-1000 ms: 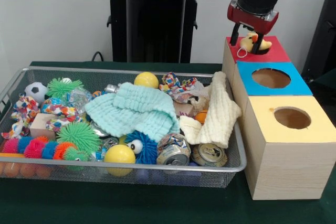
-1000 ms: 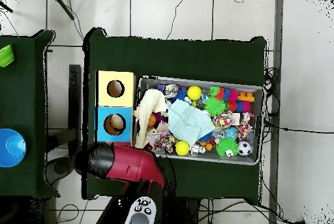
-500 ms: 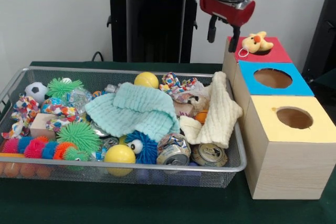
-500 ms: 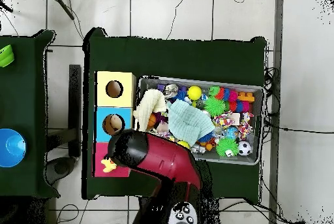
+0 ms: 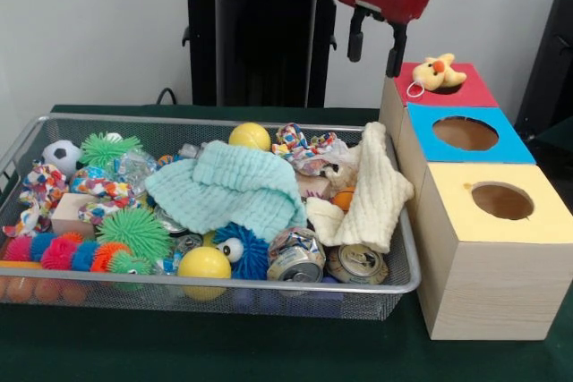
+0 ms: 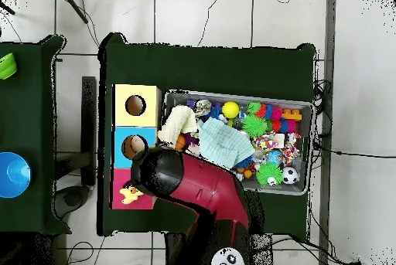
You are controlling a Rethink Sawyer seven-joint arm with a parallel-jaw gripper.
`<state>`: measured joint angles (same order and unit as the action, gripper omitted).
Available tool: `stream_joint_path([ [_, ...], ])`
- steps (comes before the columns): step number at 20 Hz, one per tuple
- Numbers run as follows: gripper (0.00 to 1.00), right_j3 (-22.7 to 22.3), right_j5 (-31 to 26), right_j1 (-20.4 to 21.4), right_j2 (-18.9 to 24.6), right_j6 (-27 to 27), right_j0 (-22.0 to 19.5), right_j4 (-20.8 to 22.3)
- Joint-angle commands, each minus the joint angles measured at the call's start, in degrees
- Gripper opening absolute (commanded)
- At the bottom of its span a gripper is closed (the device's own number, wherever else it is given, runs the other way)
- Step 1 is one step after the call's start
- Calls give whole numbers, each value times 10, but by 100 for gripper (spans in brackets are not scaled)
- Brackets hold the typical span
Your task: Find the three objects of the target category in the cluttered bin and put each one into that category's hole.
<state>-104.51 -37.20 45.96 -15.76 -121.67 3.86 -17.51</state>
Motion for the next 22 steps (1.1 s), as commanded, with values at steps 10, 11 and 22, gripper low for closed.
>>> stream_joint_path([
  [10, 100, -48, 30, 7, 69, -82, -22, -51],
  [11, 100, -53, 34, 6, 72, -82, -21, -55],
  [22, 100, -84, -1, 4, 109, -61, -38, -97],
])
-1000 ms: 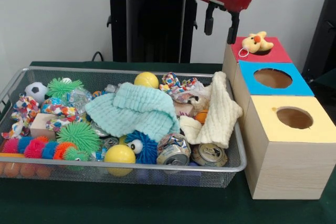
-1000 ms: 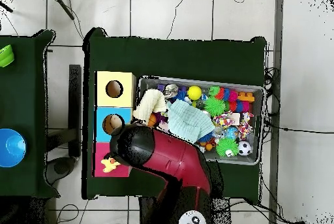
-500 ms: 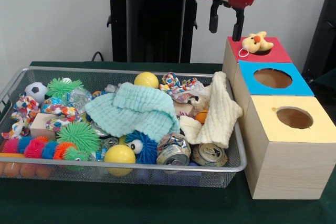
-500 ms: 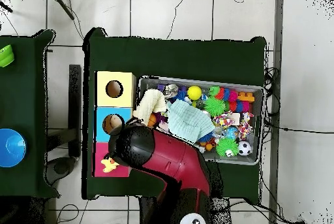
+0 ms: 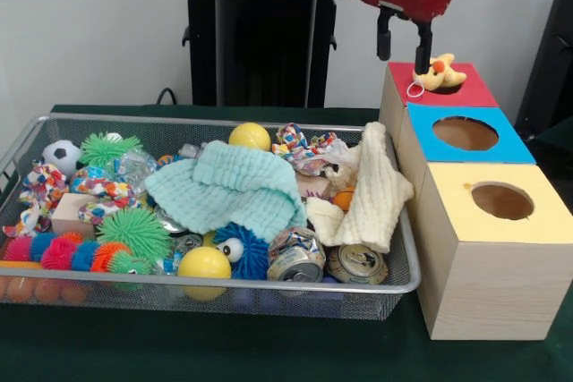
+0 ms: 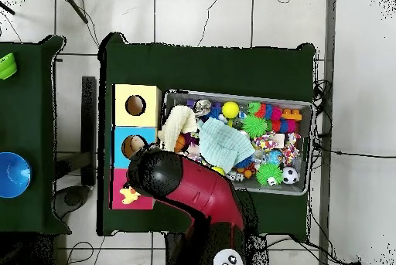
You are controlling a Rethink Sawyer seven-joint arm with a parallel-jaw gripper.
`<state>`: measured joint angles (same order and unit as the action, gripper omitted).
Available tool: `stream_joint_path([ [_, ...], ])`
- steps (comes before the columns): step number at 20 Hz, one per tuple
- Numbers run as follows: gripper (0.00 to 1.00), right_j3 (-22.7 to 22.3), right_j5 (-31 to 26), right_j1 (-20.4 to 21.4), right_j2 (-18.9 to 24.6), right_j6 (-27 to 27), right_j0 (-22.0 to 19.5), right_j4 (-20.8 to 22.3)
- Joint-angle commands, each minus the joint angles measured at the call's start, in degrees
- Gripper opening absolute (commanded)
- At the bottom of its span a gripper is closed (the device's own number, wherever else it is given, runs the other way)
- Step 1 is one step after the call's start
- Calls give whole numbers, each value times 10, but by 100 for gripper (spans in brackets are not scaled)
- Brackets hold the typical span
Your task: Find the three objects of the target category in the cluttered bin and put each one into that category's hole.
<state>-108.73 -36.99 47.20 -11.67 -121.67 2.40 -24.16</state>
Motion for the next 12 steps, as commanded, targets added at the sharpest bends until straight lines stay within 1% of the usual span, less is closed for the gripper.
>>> stream_joint_path([
  [1, 100, -42, -6, -9, 69, -60, -23, -31],
  [2, 100, -43, -11, -8, 71, -57, -24, -31],
  [3, 0, -45, -10, -7, 74, -61, -26, -32],
  [7, 0, -59, -11, -1, 85, -62, -28, -44],
  [8, 0, -54, -26, 1, 84, -64, -26, -39],
  [12, 0, -57, -29, 4, 84, -73, -22, -39],
])
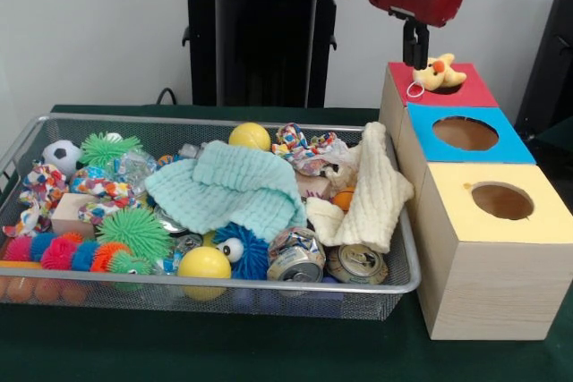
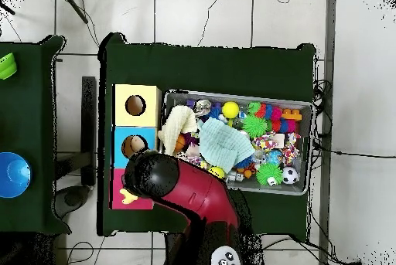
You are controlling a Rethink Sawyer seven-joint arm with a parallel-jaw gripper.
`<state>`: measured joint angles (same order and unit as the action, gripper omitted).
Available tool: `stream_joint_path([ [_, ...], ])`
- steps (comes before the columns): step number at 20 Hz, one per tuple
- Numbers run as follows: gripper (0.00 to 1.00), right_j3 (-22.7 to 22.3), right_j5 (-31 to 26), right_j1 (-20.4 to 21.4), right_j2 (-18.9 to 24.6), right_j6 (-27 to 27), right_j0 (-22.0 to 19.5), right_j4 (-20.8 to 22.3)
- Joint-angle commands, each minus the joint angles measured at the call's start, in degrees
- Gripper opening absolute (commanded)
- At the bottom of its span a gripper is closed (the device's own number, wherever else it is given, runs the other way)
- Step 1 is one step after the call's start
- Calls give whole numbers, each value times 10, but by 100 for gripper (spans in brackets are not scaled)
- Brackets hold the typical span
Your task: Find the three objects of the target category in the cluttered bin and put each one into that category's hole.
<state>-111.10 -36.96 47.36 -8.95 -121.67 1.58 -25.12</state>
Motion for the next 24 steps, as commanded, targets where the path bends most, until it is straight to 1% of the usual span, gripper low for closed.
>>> stream_joint_path([
  [1, 0, -36, -26, 0, 60, -71, -17, -32],
  [5, 0, -45, -30, 1, 69, -70, -22, -40],
  [8, 0, -59, -41, 10, 81, -72, -26, -58],
  [12, 0, -83, -34, 6, 106, -53, -41, -87],
  [15, 0, -88, -31, 1, 114, -46, -46, -94],
  [21, 0, -85, -40, -17, 122, -43, -55, -84],
  [24, 0, -78, -48, -22, 120, -44, -57, -67],
])
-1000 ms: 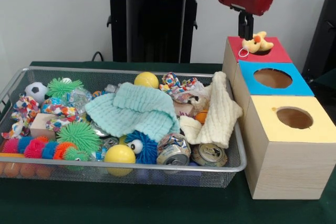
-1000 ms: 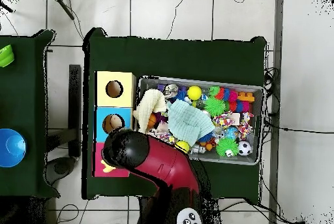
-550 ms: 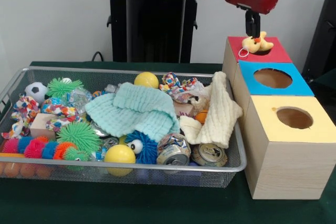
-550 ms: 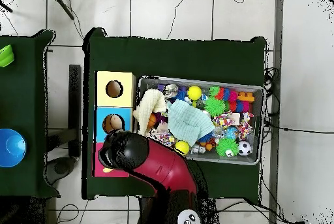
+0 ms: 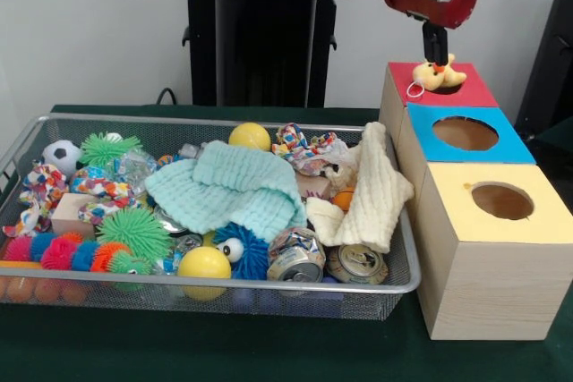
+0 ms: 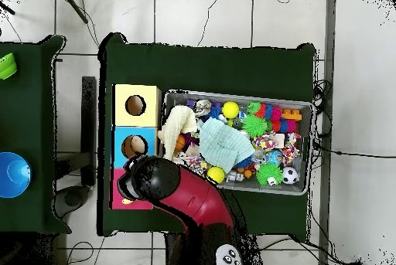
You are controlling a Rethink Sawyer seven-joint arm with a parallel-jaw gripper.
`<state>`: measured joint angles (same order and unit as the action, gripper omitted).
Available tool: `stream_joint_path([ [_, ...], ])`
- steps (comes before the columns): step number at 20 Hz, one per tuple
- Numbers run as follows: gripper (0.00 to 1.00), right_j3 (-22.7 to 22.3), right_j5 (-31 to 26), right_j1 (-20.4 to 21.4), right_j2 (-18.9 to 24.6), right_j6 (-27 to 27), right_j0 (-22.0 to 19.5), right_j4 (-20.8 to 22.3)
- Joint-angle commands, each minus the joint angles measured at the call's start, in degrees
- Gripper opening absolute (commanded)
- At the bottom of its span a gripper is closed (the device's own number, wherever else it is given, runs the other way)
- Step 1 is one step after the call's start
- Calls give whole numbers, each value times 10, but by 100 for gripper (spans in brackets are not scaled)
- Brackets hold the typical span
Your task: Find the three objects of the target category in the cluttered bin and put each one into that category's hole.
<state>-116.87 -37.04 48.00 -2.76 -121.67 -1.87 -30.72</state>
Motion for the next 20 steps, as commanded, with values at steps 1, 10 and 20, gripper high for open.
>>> stream_joint_path([
  [1, 0, -18, -44, -31, 57, -41, -23, -5],
  [10, 0, -25, 2, -66, 75, -14, -40, -2],
  [20, 0, -17, 4, -106, 103, -5, -65, 3],
])
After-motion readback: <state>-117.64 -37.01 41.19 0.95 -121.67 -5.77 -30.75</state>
